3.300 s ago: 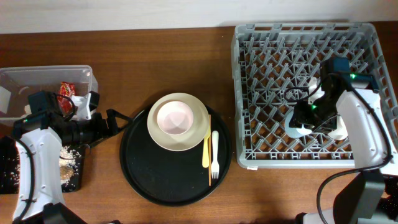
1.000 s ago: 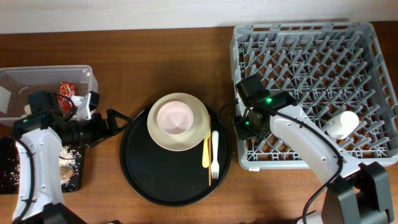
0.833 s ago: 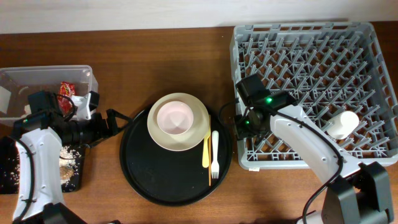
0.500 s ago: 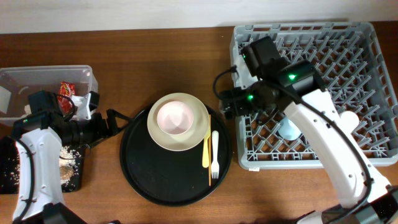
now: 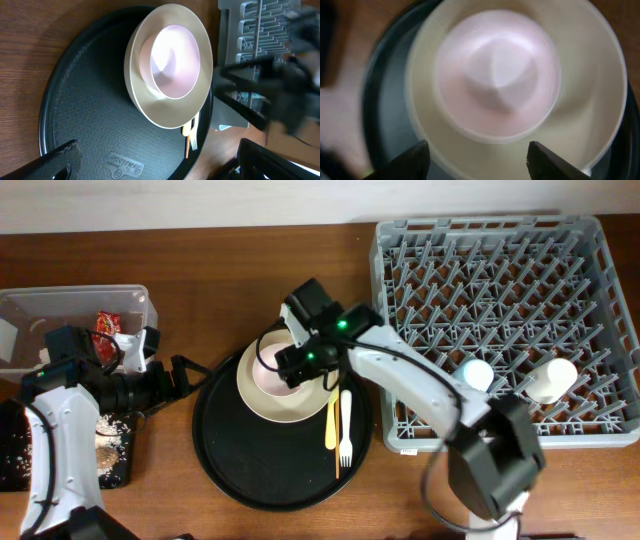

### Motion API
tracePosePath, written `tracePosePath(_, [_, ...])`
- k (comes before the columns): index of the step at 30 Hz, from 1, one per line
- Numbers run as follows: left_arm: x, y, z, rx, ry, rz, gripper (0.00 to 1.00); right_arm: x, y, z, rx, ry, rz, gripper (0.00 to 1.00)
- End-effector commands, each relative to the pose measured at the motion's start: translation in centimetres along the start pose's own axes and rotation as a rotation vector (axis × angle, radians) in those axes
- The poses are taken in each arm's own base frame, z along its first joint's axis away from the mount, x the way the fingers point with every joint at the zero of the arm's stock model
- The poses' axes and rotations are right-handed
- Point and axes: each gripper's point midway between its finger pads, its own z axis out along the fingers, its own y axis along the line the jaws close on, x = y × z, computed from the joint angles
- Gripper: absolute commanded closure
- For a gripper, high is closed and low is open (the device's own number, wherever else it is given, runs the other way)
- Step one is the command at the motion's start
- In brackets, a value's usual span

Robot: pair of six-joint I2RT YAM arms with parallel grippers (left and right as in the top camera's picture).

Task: Sort waste into correct bins and load items into the dishwasher rack
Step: 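Reach right gripper to the pink bowl on the cream plate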

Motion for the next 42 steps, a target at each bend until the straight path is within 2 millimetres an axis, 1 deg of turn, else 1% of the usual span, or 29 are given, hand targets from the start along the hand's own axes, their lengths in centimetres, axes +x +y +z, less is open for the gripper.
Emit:
tracePosePath(1, [-0.4,0.0,-0.2,0.001,-0.009,0.004,0.0,0.2,-3.1,3.9,0.129,0.02,0.013,0.35])
tracePosePath(3, [-0.4,0.0,-0.2,0.001,-0.009,0.004,0.0,-0.2,-3.6,5.1,0.143,0.008,0.011,0.36])
tracePosePath(7, [-0.4,0.0,-0.2,0.001,-0.009,0.004,0.01,-1.2,-4.0,5.2,0.167,-0.033,0.005,0.39])
tracePosePath(8, [-0.4,0.0,-0.2,0.001,-0.009,0.004,0.01,-1.3,-4.0,5.2,0.166,-0.036,0.004,0.46])
tracePosePath(9, [-0.4,0.0,-0.2,0.001,-0.009,0.004,0.0,-1.3,-4.0,5.2,0.166,-0.035,0.004,0.57])
tracePosePath(11, [-0.4,0.0,-0.2,0.001,-0.009,0.004,0.01,-1.3,-4.0,5.2,0.166,-0.036,0.004,0.64])
tracePosePath(13, [-0.4,0.0,-0.2,0.001,-0.009,0.004,0.01,-1.3,-4.0,5.2,0.166,-0.036,0.004,0.65])
tracePosePath(14, [-0.4,0.0,-0.2,0.001,-0.01,0.004,0.01,-1.3,-4.0,5.2,0.166,-0.036,0.005,0.64])
tracePosePath(16, [-0.4,0.0,-0.2,0.001,-0.009,0.004,0.01,-1.3,-4.0,5.2,0.166,-0.035,0.004,0.53])
tracePosePath(17, [-0.4,0.0,-0.2,0.001,-0.009,0.004,0.0,-1.3,-4.0,5.2,0.166,-0.035,0.004,0.54])
tracePosePath(18, [-0.4,0.0,-0.2,0.001,-0.009,0.004,0.0,-1.2,-4.0,5.2,0.167,-0.032,0.005,0.59])
tracePosePath(19, [-0.4,0.0,-0.2,0.001,-0.009,0.004,0.01,-1.1,-4.0,5.3,0.168,-0.03,0.005,0.61])
tracePosePath(23, [-0.4,0.0,-0.2,0.001,-0.009,0.004,0.01,-1.0,-4.2,5.3,0.177,-0.025,0.007,0.62])
tracePosePath(25, [-0.4,0.0,-0.2,0.001,-0.009,0.004,0.01,-0.9,-4.6,5.5,0.192,-0.021,0.008,0.64])
tracePosePath(29, [-0.4,0.0,-0.2,0.001,-0.009,0.004,0.01,-0.8,-4.6,5.6,0.195,-0.02,0.008,0.66])
tracePosePath(42, [-0.4,0.0,-0.2,0.001,-0.009,0.004,0.0,0.5,-5.0,5.8,0.209,0.028,0.015,0.66])
